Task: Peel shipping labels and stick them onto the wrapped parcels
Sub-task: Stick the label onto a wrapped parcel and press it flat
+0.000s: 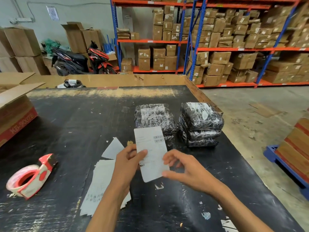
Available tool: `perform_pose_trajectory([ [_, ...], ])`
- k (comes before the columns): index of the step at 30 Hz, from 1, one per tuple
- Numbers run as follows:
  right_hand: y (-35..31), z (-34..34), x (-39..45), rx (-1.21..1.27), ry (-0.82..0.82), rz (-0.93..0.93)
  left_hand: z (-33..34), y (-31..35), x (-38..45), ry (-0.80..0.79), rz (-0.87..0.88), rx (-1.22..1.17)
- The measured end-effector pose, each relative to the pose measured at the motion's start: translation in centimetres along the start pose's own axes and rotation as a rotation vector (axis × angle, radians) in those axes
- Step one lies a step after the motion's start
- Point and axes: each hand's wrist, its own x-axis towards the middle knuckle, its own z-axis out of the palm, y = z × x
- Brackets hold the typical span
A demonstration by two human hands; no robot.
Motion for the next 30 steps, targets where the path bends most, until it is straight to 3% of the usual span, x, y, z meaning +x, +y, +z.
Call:
perform_pose_trajectory([
  [4, 0.6, -1.7, 1.2, 0.267, 0.257, 0.149, 1.2, 0.9, 0.6, -0.122, 0.025, -0.019],
  [8, 1.2, -3.5, 3.1, 0.391, 0.226, 0.165, 2.4, 1.6, 1.9, -0.153, 0.022, -0.018],
  [13, 1.4, -5.2, 6.6, 0.473, 0.229, 0.247, 3.3, 3.3, 4.8, -0.069, 0.043, 0.091],
  [19, 0.8, -7.2, 12.8, 0.437, 0.285, 0.292, 3.4, 6.1, 11.2, 0.053, 0.097, 0.294],
  [30, 3.2, -7.6, 19.1, 0.289, 0.300, 0.376, 3.6, 5.6, 18.2, 0.022, 0.138, 0.564],
])
